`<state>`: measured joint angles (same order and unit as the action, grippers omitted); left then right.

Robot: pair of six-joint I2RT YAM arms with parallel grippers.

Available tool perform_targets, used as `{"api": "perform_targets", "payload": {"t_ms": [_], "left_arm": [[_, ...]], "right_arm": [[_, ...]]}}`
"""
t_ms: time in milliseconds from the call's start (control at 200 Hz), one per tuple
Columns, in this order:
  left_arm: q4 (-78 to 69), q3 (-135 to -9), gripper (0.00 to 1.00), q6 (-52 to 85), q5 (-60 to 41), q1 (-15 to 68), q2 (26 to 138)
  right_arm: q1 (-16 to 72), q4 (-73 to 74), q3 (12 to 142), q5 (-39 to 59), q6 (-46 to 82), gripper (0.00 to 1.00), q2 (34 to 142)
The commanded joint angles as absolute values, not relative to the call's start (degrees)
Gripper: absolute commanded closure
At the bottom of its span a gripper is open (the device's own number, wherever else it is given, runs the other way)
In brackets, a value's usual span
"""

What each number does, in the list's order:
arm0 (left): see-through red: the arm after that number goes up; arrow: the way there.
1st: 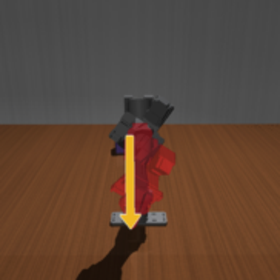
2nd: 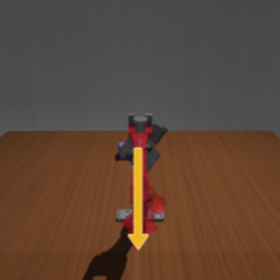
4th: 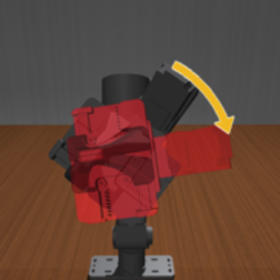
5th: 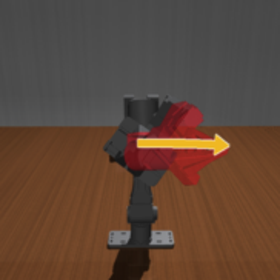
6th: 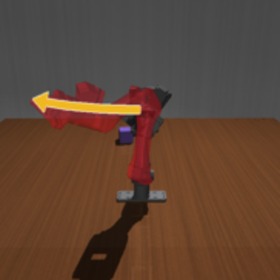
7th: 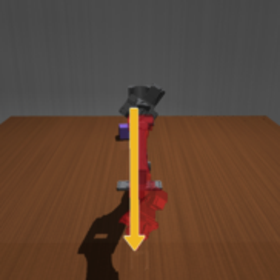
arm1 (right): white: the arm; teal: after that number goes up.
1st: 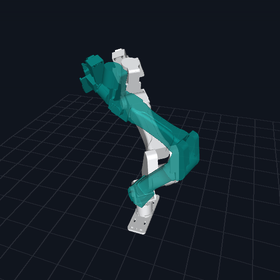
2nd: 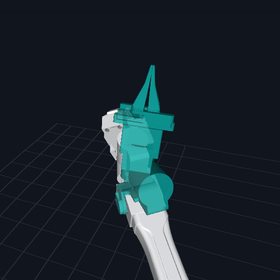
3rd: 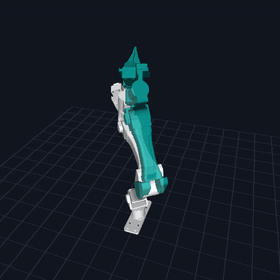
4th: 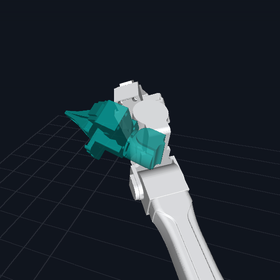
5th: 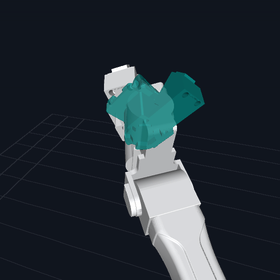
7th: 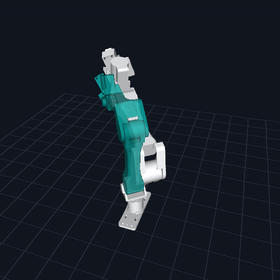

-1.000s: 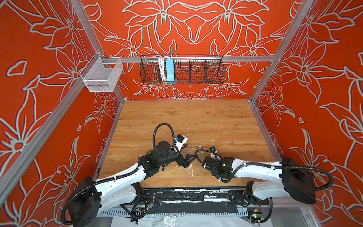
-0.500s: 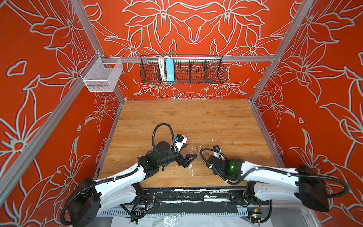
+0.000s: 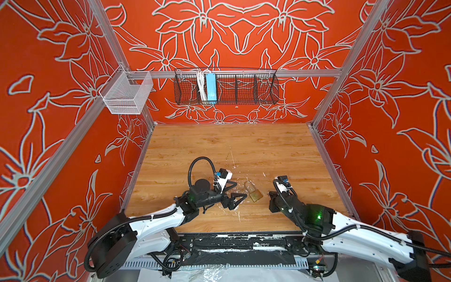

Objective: Unlock with the key
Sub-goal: 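Lift the key with the right gripper and carry it toward the left gripper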

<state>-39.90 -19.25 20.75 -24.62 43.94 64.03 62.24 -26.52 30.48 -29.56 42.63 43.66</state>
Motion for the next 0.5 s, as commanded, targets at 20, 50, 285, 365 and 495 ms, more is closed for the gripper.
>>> {"api": "perform_targets", "payload": {"t_ms": [20,50,285,365,495], "left_arm": [[-49.3,-18.0,0.09,20.6,-27.0,44.1,65.5],[-49.9,-17.7,0.10,19.8,-27.4,44.1,65.7],[-53.3,-15.6,0.36,7.4,-25.4,44.1,68.1],[-52.3,-15.2,0.42,2.0,-23.1,44.1,68.4],[-57.2,-12.8,0.50,-3.8,-22.7,44.1,69.7]], "right_arm": [[62.0,-22.1,36.2,-28.8,39.2,1.00,48.4],[62.0,-20.9,37.1,-28.6,38.6,1.00,49.5],[61.7,-15.4,43.8,-22.7,35.4,1.00,56.7],[61.7,-14.2,45.2,-19.5,35.0,1.00,58.9],[61.7,-10.1,44.6,-14.9,35.5,1.00,61.4]]}}
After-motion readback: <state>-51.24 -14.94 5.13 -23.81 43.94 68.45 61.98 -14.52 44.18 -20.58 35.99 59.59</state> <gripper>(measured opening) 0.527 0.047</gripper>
